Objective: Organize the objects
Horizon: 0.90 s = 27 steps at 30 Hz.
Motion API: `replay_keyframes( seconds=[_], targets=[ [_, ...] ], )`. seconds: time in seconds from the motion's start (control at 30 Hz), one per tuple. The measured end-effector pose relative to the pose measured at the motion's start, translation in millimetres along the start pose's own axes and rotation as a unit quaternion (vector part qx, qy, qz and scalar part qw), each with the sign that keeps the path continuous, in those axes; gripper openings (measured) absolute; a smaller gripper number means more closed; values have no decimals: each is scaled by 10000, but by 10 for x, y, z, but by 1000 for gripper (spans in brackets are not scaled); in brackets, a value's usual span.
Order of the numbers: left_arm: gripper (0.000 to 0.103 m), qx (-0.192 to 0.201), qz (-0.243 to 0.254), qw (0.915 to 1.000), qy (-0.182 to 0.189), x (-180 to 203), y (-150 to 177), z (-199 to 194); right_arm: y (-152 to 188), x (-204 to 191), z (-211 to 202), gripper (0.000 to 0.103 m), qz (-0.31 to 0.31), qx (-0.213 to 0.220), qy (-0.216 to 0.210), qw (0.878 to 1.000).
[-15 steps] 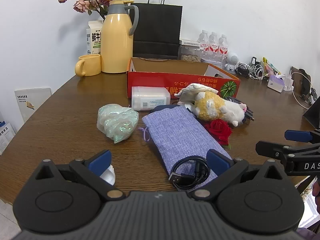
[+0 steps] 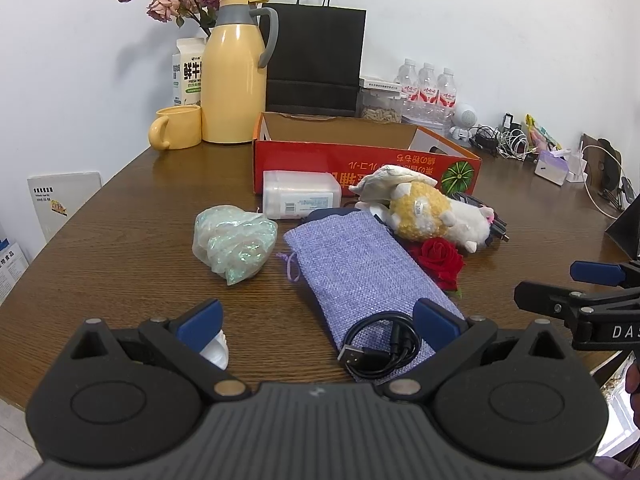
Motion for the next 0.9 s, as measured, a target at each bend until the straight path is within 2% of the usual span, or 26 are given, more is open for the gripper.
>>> replay_keyframes(
  seconds=[0.9],
  targets=[
    [103,10,-16,10000,-26,-19,-21,2,-3,1,-4,103,13,-18,4,10000]
  ],
)
Point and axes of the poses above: each gripper's, at about its wrist camera, not at the fingertips, and z roughly the way its jaws point, x to its right, y to its underside, the point moved 10 cm from there along z, roughly the way its jaws point, and after that the axes turned 14 degrees about -z, right-handed, at the moved point
